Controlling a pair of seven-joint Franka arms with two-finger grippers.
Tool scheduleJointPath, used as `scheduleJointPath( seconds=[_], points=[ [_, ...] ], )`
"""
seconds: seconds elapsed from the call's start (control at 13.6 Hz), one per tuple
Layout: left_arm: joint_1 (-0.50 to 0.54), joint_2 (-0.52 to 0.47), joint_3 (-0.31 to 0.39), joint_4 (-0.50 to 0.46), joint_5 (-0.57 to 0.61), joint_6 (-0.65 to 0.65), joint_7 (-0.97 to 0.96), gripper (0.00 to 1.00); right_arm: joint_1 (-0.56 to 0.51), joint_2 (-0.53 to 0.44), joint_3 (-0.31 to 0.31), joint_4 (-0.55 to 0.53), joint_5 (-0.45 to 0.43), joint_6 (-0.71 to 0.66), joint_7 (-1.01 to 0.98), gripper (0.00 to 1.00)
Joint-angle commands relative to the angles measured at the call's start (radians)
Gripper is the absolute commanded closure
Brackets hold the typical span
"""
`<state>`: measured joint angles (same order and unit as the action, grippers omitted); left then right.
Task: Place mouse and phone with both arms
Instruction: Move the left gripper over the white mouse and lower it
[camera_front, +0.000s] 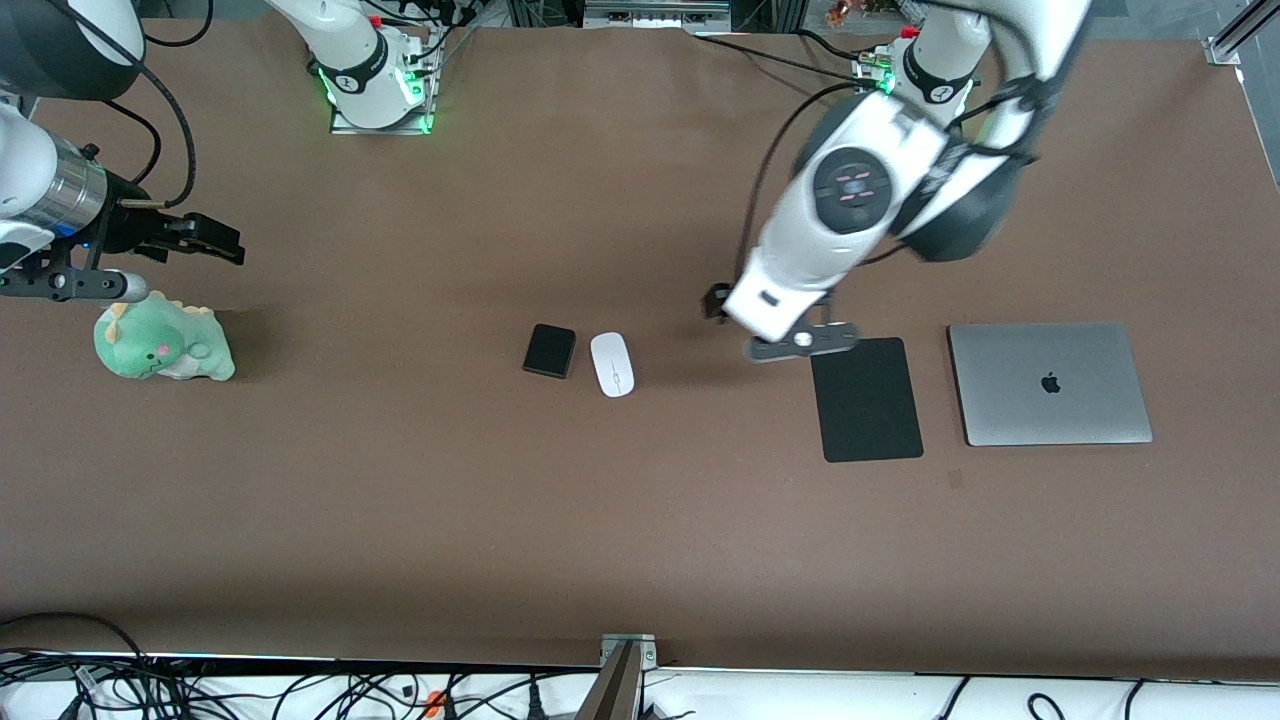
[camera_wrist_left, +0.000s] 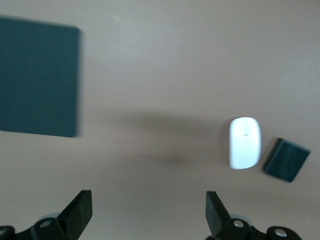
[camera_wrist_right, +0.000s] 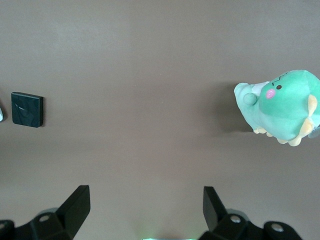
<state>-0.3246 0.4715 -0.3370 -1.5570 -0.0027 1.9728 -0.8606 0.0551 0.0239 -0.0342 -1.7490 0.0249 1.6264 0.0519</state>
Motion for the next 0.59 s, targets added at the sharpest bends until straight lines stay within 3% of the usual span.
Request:
scheduleJointPath(
  seconds=[0.0,0.15,0.29,0.52],
  points=[
    [-0.086,0.131,0.016,0.032,0.017,0.134,-0.144,0.0,-0.003,-0.002,0.0,0.005,-0.016,-0.014,0.006,0.0],
    [-0.111,0.189,0.016,0.035,0.017,0.225,-0.198,0.0,-0.003,-0.001,0.0,0.003,-0.016,-0.017,0.006,0.0],
    [-0.152,0.257,0.022,0.101,0.018,0.242,-0.213,0.0,-0.003,0.001,0.0,0.002,-0.016,-0.017,0.006,0.0],
    [-0.284,0.343,0.122,0.199,0.018,0.244,-0.3,0.0,-0.003,0.001,0.0,0.002,-0.016,-0.019,0.006,0.0]
  ],
)
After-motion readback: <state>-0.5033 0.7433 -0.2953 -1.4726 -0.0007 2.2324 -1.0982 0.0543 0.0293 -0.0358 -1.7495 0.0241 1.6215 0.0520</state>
